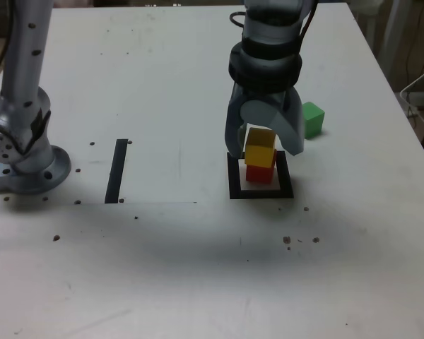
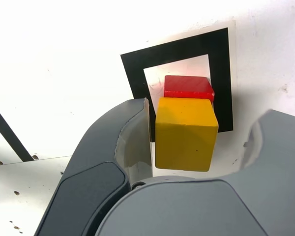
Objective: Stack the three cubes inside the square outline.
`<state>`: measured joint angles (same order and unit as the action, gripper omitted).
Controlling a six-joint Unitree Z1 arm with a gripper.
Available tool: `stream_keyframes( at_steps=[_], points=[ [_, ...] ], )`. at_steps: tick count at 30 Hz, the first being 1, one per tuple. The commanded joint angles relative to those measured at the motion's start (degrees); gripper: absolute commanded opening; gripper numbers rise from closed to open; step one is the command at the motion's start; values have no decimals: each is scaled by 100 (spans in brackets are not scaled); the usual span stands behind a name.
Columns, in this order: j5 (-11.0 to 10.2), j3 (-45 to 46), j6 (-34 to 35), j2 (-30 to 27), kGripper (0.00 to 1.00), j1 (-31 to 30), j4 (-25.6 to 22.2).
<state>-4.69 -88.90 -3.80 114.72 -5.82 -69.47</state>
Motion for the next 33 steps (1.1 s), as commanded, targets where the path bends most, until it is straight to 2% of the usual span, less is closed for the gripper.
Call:
stream_keyframes(
  at_steps=[1, 20, 28, 33],
  points=[
    [-8, 10, 11, -55, 99, -5, 2],
    [-23, 33, -55, -97, 99, -3, 41],
    [-134, 14, -65, -321, 99, -4, -159],
    [-310, -50, -142, -524, 99, 44, -311]
  ],
)
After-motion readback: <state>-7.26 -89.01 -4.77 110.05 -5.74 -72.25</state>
